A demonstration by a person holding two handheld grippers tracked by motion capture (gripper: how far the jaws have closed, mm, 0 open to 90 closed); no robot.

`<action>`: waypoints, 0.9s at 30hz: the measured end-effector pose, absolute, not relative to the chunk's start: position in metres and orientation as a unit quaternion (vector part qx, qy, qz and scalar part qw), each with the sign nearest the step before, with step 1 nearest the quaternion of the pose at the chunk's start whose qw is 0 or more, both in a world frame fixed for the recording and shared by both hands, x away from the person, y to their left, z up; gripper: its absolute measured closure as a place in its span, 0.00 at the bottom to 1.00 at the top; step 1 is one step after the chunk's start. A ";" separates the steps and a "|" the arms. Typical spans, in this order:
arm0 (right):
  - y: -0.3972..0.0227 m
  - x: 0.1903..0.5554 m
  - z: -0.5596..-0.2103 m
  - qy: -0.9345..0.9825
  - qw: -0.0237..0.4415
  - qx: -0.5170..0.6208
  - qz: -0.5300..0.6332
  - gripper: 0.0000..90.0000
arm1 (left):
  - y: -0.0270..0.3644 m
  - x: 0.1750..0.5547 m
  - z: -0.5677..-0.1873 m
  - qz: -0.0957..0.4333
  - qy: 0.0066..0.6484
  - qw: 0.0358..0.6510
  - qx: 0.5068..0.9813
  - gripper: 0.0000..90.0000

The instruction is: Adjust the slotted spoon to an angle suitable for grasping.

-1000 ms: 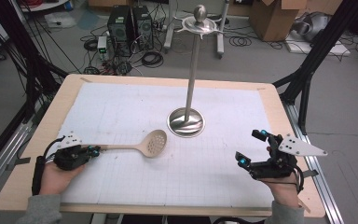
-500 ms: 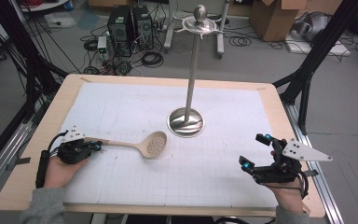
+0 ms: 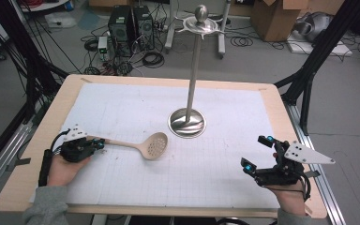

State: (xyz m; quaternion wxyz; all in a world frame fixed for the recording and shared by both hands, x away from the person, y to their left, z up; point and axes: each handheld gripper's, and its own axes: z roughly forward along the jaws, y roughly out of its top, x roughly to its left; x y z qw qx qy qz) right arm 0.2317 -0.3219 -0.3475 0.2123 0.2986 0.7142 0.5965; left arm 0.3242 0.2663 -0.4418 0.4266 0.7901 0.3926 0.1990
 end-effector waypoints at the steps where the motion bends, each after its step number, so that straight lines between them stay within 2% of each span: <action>1: -0.322 0.231 -0.348 0.715 0.208 0.302 0.595 0.01 | 0.262 0.324 -0.440 0.198 0.389 0.429 0.791 0.99; 7: -0.323 0.229 -0.347 0.714 0.210 0.303 0.595 0.01 | 0.233 0.326 -0.431 0.188 0.372 0.447 0.791 0.99; 14: -0.327 0.225 -0.349 0.713 0.210 0.308 0.594 0.01 | 0.210 0.339 -0.435 0.188 0.403 0.456 0.771 0.99; 27: -0.339 0.211 -0.350 0.709 0.215 0.320 0.591 0.01 | 0.178 0.350 -0.443 0.178 0.376 0.438 0.797 0.99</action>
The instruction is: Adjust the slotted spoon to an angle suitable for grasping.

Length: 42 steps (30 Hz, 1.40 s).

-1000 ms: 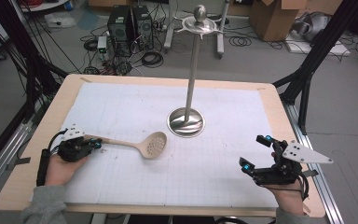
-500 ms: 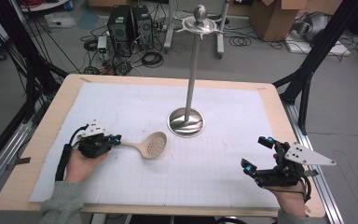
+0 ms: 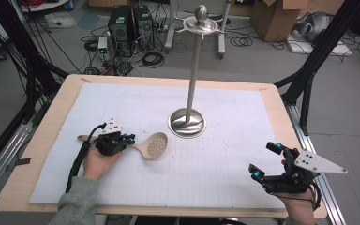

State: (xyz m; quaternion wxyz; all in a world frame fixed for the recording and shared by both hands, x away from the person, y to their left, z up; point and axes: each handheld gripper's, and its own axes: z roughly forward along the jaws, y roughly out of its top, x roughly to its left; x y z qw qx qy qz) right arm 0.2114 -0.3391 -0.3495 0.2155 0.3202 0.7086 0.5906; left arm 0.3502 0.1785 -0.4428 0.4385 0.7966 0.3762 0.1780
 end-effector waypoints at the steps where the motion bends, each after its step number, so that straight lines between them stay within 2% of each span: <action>1: -0.339 0.211 -0.350 0.709 0.215 0.320 0.591 0.01 | 0.176 0.351 -0.444 0.175 0.375 0.436 0.799 0.99; 8: -0.347 0.206 -0.351 0.706 0.219 0.331 0.587 0.01 | 0.162 0.354 -0.447 0.166 0.364 0.422 0.814 0.99; 25: -0.340 0.211 -0.352 0.712 0.215 0.321 0.586 0.01 | 0.163 0.345 -0.445 0.141 0.367 0.419 0.818 1.00; 34: -0.338 0.215 -0.350 0.711 0.212 0.319 0.589 0.01 | 0.165 0.330 -0.447 0.123 0.344 0.430 0.826 1.00; 42: -0.335 0.220 -0.350 0.712 0.210 0.313 0.593 0.01 | 0.166 0.304 -0.444 0.131 0.313 0.420 0.842 1.00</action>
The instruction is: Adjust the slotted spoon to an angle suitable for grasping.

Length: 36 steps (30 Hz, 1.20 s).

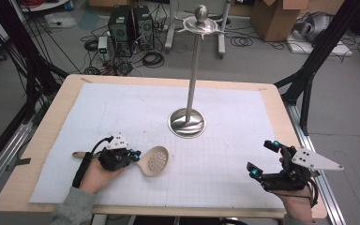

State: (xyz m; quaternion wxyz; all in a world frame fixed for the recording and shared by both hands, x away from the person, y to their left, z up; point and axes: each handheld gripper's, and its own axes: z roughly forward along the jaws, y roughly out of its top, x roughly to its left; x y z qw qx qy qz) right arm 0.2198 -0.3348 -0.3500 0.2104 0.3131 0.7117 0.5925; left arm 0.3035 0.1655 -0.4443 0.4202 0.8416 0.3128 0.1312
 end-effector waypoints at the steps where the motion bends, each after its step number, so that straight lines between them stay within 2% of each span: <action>1: -0.335 0.220 -0.350 0.712 0.210 0.313 0.593 0.01 | 0.166 0.304 -0.444 0.131 0.313 0.420 0.842 1.00; 6: -0.332 0.222 -0.349 0.711 0.208 0.310 0.596 0.01 | 0.170 0.296 -0.446 0.123 0.311 0.431 0.838 1.00; 10: -0.329 0.225 -0.348 0.712 0.204 0.307 0.598 0.01 | 0.173 0.290 -0.439 0.155 0.301 0.441 0.831 1.00; 17: -0.322 0.238 -0.344 0.707 0.195 0.291 0.614 0.01 | 0.217 0.277 -0.433 0.179 0.333 0.442 0.813 1.00; 22: -0.310 0.248 -0.343 0.712 0.187 0.269 0.621 0.01 | 0.232 0.271 -0.435 0.179 0.346 0.447 0.805 1.00; 27: -0.301 0.255 -0.343 0.716 0.180 0.265 0.620 0.01 | 0.243 0.263 -0.436 0.170 0.333 0.454 0.809 1.00; 36: -0.288 0.265 -0.341 0.718 0.173 0.254 0.624 0.01 | 0.252 0.258 -0.445 0.162 0.350 0.432 0.815 1.00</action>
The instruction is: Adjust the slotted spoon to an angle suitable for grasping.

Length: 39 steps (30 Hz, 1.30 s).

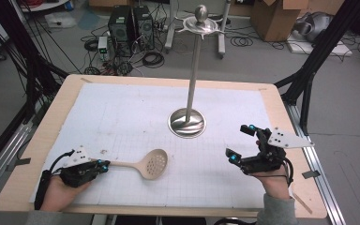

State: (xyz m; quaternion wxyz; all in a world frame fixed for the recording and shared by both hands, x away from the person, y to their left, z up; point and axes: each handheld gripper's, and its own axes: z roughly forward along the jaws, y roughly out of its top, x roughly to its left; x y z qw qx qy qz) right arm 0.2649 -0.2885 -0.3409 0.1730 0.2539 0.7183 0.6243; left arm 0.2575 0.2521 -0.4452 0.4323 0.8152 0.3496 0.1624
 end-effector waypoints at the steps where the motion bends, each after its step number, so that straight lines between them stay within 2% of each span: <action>1: -0.287 0.266 -0.341 0.719 0.172 0.254 0.624 0.01 | 0.253 0.258 -0.446 0.160 0.351 0.436 0.813 0.99; 9: -0.286 0.264 -0.343 0.724 0.174 0.254 0.618 0.01 | 0.254 0.265 -0.447 0.174 0.362 0.423 0.813 0.99; 21: -0.298 0.253 -0.347 0.724 0.178 0.271 0.608 0.01 | 0.242 0.297 -0.448 0.180 0.419 0.418 0.786 0.99; 34: -0.313 0.242 -0.350 0.719 0.189 0.290 0.603 0.01 | 0.220 0.328 -0.448 0.167 0.427 0.415 0.786 0.99; 39: -0.315 0.241 -0.349 0.717 0.187 0.292 0.605 0.01 | 0.205 0.334 -0.448 0.168 0.410 0.410 0.797 0.99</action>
